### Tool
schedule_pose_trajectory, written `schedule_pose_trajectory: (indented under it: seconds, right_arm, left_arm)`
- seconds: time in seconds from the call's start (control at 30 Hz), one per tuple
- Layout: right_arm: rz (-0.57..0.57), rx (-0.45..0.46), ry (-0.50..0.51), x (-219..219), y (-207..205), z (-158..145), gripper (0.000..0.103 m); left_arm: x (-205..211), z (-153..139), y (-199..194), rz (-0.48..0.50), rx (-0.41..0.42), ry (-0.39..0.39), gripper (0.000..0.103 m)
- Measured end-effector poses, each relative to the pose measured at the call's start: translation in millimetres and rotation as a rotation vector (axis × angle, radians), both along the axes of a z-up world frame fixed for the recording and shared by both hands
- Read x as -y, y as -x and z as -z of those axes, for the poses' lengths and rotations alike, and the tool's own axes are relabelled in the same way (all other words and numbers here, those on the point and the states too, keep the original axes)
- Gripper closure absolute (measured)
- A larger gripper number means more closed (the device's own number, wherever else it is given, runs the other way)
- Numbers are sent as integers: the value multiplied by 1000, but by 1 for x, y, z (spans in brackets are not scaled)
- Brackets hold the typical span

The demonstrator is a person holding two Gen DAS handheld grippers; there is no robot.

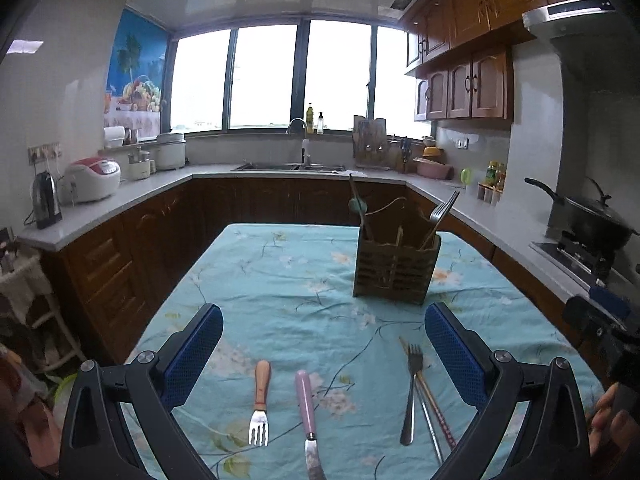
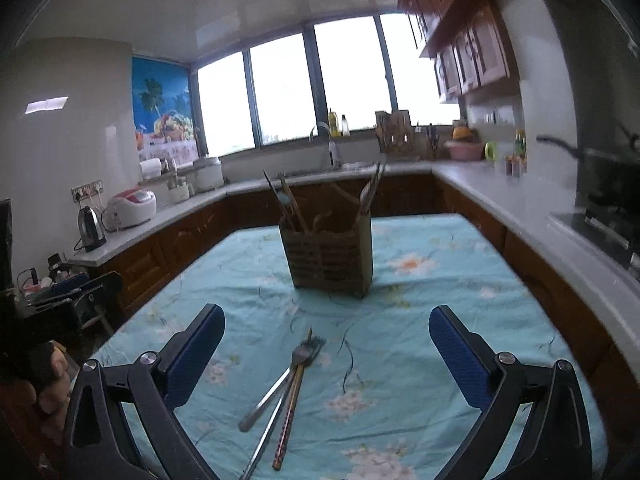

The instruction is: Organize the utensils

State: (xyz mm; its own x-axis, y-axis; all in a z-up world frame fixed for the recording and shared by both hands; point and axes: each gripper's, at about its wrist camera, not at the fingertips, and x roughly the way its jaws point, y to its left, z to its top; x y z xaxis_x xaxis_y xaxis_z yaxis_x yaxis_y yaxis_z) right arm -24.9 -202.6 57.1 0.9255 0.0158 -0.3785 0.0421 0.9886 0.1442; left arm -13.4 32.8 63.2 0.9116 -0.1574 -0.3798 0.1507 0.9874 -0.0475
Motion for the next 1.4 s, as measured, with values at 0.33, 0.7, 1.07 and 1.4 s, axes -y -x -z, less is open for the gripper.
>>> schedule_pose_trajectory:
  seconds: [0.33,0.7,1.07,1.4]
  right_arm:
    - [-5,29,4,-10,-8,-12,0]
    - [4,-80,-28,-13,-15,27,0]
    - [13,-57,-19,-16,-10,18,0]
    - [11,-21,-4,-21,-6,11,0]
  left_arm:
    - [9,4,-17,-27,-70,-74,1]
    - [7,-7,-17,-59,-90,-110,1]
    - [3,2,-18,-74,-82,-99,1]
    - [-1,1,-14,-78,-62,-87,1]
